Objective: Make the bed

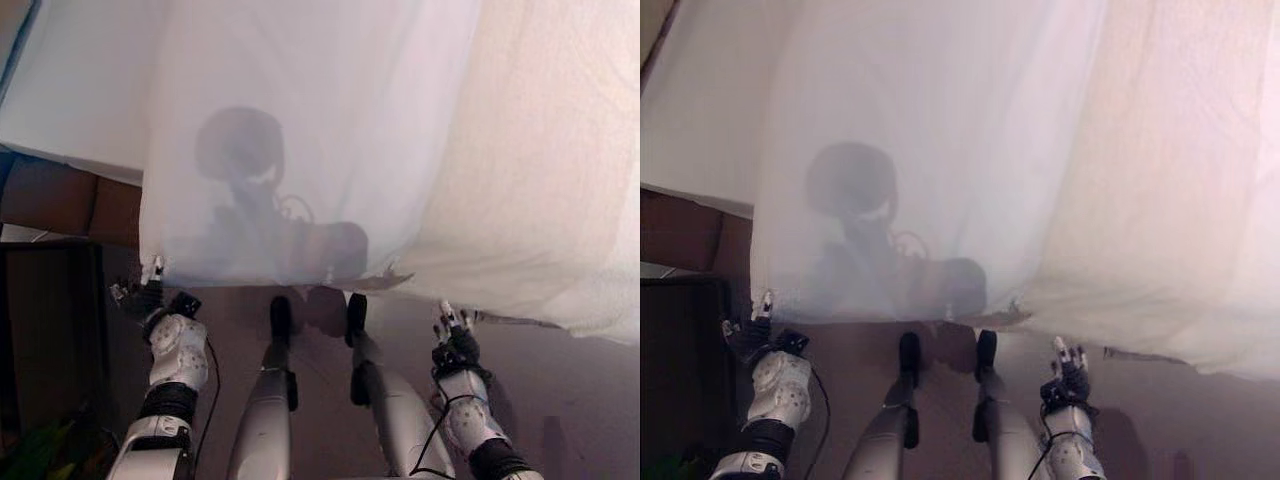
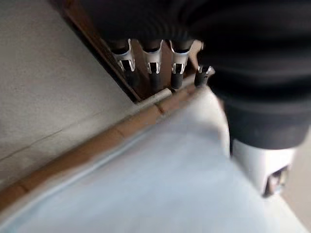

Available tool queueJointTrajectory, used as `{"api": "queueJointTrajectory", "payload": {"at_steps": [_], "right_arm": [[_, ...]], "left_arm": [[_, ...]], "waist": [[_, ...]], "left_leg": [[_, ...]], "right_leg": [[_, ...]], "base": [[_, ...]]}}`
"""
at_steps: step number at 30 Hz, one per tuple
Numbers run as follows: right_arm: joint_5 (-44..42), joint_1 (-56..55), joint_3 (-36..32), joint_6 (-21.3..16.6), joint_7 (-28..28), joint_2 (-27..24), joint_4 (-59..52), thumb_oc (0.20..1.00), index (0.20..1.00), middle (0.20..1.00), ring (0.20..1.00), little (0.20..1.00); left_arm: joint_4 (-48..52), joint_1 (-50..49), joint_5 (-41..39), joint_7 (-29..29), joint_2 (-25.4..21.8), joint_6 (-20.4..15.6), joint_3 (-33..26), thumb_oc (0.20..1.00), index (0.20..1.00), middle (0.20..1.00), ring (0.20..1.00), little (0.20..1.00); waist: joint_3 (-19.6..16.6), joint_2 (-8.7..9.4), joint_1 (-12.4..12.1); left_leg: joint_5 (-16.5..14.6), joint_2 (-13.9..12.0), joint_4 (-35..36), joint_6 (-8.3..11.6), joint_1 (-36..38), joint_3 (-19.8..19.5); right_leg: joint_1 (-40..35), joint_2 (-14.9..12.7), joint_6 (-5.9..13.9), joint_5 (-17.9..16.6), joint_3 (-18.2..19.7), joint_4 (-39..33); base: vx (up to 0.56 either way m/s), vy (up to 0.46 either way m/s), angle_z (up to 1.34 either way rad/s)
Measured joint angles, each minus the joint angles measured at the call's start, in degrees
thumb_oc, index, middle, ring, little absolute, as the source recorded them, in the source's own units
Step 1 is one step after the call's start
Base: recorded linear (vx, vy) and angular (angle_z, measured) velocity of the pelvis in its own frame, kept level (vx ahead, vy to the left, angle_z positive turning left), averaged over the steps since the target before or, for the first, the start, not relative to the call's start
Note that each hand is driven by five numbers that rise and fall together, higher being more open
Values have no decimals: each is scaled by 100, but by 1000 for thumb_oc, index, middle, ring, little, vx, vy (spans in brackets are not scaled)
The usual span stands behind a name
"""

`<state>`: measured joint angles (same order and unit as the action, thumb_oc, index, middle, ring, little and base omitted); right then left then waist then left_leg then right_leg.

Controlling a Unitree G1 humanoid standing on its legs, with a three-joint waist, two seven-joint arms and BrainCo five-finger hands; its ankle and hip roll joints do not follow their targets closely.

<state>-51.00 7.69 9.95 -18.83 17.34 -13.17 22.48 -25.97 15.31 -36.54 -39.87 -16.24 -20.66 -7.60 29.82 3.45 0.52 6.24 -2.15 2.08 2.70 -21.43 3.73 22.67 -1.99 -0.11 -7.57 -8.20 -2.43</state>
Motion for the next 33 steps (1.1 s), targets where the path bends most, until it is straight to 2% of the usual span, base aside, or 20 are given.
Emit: {"api": "queueJointTrajectory", "payload": {"at_steps": [3,6,8,10,12,15,20,24,27,33], "right_arm": [[333,369,-88,-38,-269,-430,-444,1000,1000,1000,1000,1000],[426,1230,-58,-50,-752,-801,-753,1000,1000,1000,1000,1000],[402,1658,-2,-37,-927,-860,-809,1000,1000,1000,1000,1000],[349,2228,231,-19,-1185,-907,-785,1000,1000,1000,1000,1000],[195,2774,551,55,-1355,-935,-700,1000,1000,1000,1000,1000],[57,3694,996,114,-1469,-1039,-527,1000,1000,1000,1000,1000],[-47,4790,1568,167,-1454,-944,-9,1000,1000,1000,1000,1000],[254,4996,1634,224,-842,-920,217,1000,1000,1000,1000,1000],[394,4942,1665,289,-745,-947,237,1000,1000,1000,1000,1000],[249,5150,1941,399,-786,-684,957,1000,1000,1000,1000,1000]], "left_arm": [[662,-216,-8,459,-176,-110,127,1000,1000,1000,1000,1000],[1254,-137,-603,1718,-657,-105,403,1000,1000,1000,1000,1000],[1363,55,-981,2197,-787,-85,462,1000,1000,1000,1000,1000],[1368,461,-1472,2724,-1030,-16,722,1000,1000,1000,1000,1000],[1362,915,-1786,3057,-1262,36,1063,1000,1000,1000,1000,1000],[1352,1784,-2114,3286,-1455,107,1572,1000,1000,1000,1000,1000],[1172,2778,-2349,3351,-1547,97,2207,1000,1000,1000,1000,1000],[908,3037,-1816,2426,-1536,-31,2191,1000,1000,1000,1000,1000],[927,2999,-1820,2357,-1465,-108,2178,1000,1000,1000,1000,1000],[669,3359,-2029,2529,-1402,-105,2459,1000,1000,1000,1000,1000]], "waist": [[7,-15,-45],[35,-77,-141],[49,-109,-187],[55,-130,-328],[57,-139,-348],[59,-141,-466],[58,-139,-464],[58,-138,-435],[58,-138,-430],[54,-133,-438]], "left_leg": [[23,4,6,-4,-28,2],[74,8,34,-4,-95,3],[94,12,42,-5,-123,-1],[116,9,42,2,-187,-10],[167,16,43,2,-313,-83],[241,21,51,-1,-495,-94],[261,29,50,-9,-533,-122],[266,28,48,-3,-577,-164],[271,19,49,5,-628,-212],[298,24,43,7,-804,-253]], "right_leg": [[19,-8,-9,-26,-11,-14],[74,-6,-15,-78,-20,-58],[77,-8,-19,-121,-28,-115],[133,-5,-26,-142,-32,-129],[214,-12,-36,-154,-87,-132],[386,-17,-51,-212,-121,-141],[401,-23,-50,-218,-173,-138],[420,-20,-49,-217,-194,-144],[437,-8,-57,-222,-218,-181],[583,-11,-67,-230,-273,-177]], "base": [[7,-3,1],[2,-1,1],[2,-2,2],[4,-13,4],[9,-18,17],[12,-18,6],[31,-23,4],[35,-24,3],[10,-1,3],[11,-6,3]]}}
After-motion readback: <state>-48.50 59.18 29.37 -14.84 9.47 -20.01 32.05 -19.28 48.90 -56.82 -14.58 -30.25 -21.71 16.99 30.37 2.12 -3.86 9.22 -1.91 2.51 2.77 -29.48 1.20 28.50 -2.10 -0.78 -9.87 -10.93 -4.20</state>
